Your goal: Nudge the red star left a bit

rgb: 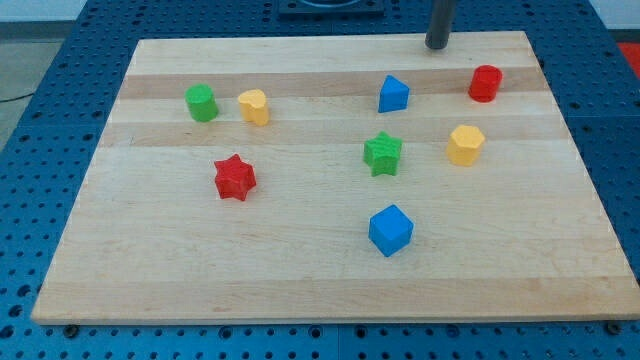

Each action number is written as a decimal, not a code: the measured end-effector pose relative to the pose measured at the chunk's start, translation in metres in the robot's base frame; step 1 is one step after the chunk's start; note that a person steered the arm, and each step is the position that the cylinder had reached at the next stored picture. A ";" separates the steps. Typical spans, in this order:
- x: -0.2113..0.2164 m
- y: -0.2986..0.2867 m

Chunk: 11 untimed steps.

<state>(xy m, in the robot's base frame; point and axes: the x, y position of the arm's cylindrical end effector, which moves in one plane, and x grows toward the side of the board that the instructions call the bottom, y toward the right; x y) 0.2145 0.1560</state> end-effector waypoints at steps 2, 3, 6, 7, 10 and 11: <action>0.000 0.000; 0.000 0.000; 0.006 0.088; 0.035 0.155; 0.106 0.142; 0.106 0.096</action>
